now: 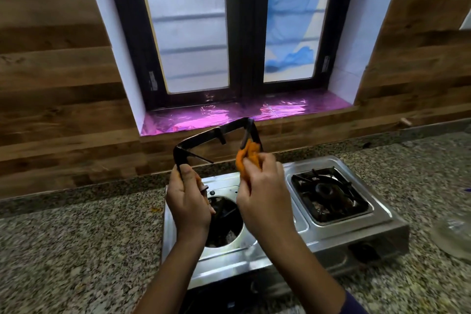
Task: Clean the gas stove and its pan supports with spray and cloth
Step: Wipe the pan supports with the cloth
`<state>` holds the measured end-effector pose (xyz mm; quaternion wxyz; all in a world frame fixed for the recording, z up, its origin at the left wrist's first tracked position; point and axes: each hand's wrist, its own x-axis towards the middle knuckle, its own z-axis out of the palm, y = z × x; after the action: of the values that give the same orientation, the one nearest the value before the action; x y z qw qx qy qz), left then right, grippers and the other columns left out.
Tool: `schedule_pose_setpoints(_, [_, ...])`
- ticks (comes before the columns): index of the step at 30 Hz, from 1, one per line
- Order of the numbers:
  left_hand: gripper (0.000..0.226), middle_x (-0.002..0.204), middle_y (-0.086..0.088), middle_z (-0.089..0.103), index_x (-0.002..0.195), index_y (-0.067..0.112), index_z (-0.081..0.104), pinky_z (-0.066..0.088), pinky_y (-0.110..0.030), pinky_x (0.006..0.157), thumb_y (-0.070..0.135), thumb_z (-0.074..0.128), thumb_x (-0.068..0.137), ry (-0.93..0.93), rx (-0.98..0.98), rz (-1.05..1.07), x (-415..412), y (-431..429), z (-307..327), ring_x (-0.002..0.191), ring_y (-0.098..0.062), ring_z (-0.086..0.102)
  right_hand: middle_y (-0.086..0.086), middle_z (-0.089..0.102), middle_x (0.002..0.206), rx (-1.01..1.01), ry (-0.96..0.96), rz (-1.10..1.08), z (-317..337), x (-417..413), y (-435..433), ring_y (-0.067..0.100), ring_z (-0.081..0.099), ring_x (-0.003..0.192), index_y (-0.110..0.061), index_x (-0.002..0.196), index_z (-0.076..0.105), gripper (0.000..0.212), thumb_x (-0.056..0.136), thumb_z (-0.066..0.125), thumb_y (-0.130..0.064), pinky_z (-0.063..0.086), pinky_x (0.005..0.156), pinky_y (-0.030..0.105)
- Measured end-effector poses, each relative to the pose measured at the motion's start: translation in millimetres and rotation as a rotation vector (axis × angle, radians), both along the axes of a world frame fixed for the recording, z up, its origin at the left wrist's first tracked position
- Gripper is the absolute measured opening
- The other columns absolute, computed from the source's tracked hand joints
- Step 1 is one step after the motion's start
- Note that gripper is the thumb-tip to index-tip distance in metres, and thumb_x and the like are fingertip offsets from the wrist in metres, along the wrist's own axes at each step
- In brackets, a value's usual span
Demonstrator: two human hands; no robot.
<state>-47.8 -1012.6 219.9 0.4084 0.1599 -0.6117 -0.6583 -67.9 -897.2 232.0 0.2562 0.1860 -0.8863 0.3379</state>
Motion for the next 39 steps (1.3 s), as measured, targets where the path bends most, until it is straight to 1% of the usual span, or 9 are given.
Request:
schedule_pose_setpoints(4, [0.039, 0.054, 0.003, 0.04, 0.073, 0.015, 0.041, 0.028, -0.019, 0.028, 0.035, 0.034, 0.105, 0.019, 0.201, -0.023, -7.2, -0.2, 1.0, 0.028, -0.013, 0.031, -0.01, 0.058, 0.109, -0.711, -0.249, 0.174, -14.2, 14.9, 10.4, 0.015, 0.062, 0.099, -0.027, 0.11, 0.072, 0.027, 0.09, 0.059, -0.013, 0.053, 0.08, 0.031])
schedule_pose_setpoints(7, [0.04, 0.053, 0.002, 0.037, 0.072, 0.016, 0.041, 0.027, -0.018, 0.028, 0.037, 0.034, 0.105, 0.038, 0.298, -0.06, -10.5, 0.0, 0.1, 0.026, -0.014, 0.03, -0.018, 0.051, 0.117, -0.865, -0.097, 0.053, -15.0, 9.0, 22.6, 0.009, 0.059, 0.104, -0.024, 0.12, 0.067, 0.033, 0.09, 0.055, -0.02, 0.051, 0.085, 0.031])
schedule_pose_setpoints(10, [0.041, 0.055, -0.005, 0.033, 0.071, 0.017, 0.041, 0.026, -0.018, 0.029, 0.04, 0.034, 0.104, 0.037, 0.347, -0.088, -11.7, 2.8, -3.0, 0.029, -0.017, 0.028, -0.016, 0.045, 0.12, -0.779, -0.003, 0.014, -8.5, -7.6, 38.8, -0.008, 0.047, 0.112, -0.023, 0.123, 0.062, 0.034, 0.091, 0.053, -0.017, 0.039, 0.094, 0.011])
schedule_pose_setpoints(14, [0.041, 0.057, -0.008, 0.031, 0.071, 0.017, 0.04, 0.024, -0.018, 0.029, 0.039, 0.034, 0.105, 0.035, 0.338, -0.107, -14.9, 6.0, -3.6, 0.028, -0.016, 0.028, -0.011, 0.053, 0.113, -0.347, 0.034, 0.0, -19.3, -23.3, 60.7, 0.012, 0.05, 0.109, -0.026, 0.109, 0.073, 0.033, 0.084, 0.055, -0.016, 0.044, 0.091, 0.027])
schedule_pose_setpoints(19, [0.042, 0.054, -0.005, 0.031, 0.071, 0.016, 0.04, 0.024, -0.019, 0.03, 0.041, 0.033, 0.104, 0.012, 0.397, -0.116, -18.9, 7.9, -7.9, 0.027, -0.016, 0.029, -0.006, 0.056, 0.113, -0.573, 0.047, -0.167, -35.0, -9.8, 84.0, 0.018, 0.053, 0.111, -0.021, 0.101, 0.074, 0.029, 0.084, 0.05, -0.018, 0.048, 0.094, 0.043])
schedule_pose_setpoints(25, [0.045, 0.045, -0.004, 0.029, 0.068, 0.017, 0.039, 0.024, -0.018, 0.033, 0.043, 0.033, 0.104, -0.066, 0.525, -0.154, -30.2, 23.1, -3.1, 0.028, -0.019, 0.028, 0.0, 0.054, 0.126, -0.11, 0.141, 0.093, -44.7, 10.9, 82.3, 0.016, 0.049, 0.109, -0.018, 0.123, 0.068, 0.046, 0.08, 0.051, -0.017, 0.041, 0.092, 0.022])
schedule_pose_setpoints(32, [0.044, 0.043, -0.002, 0.029, 0.069, 0.018, 0.037, 0.025, -0.017, 0.035, 0.045, 0.031, 0.104, -0.133, 0.603, -0.164, -33.7, 36.3, -4.6, 0.028, -0.016, 0.029, -0.016, 0.05, 0.115, -0.443, 0.053, -0.174, -48.2, 21.1, 110.6, 0.007, 0.048, 0.113, -0.022, 0.115, 0.071, 0.038, 0.082, 0.052, -0.018, 0.049, 0.091, 0.032])
schedule_pose_setpoints(35, [0.044, 0.04, 0.0, 0.03, 0.069, 0.018, 0.038, 0.026, -0.015, 0.035, 0.045, 0.031, 0.104, -0.155, 0.629, -0.192, -37.7, 53.4, -2.4, 0.028, -0.015, 0.03, -0.004, 0.046, 0.128, -0.282, 0.08, -0.043, -38.7, 31.7, 100.3, 0.012, 0.046, 0.114, -0.022, 0.129, 0.064, 0.046, 0.084, 0.054, -0.021, 0.043, 0.093, 0.017])
schedule_pose_setpoints(39, [0.043, 0.041, -0.003, 0.031, 0.071, 0.016, 0.038, 0.028, -0.02, 0.035, 0.045, 0.034, 0.103, -0.155, 0.642, -0.222, -47.5, 75.2, -3.2, 0.028, -0.018, 0.031, 0.004, 0.05, 0.131, 0.02, 0.147, 0.019, -64.5, 47.2, 79.2, 0.02, 0.048, 0.099, -0.021, 0.128, 0.061, 0.052, 0.077, 0.059, -0.016, 0.051, 0.074, 0.032])
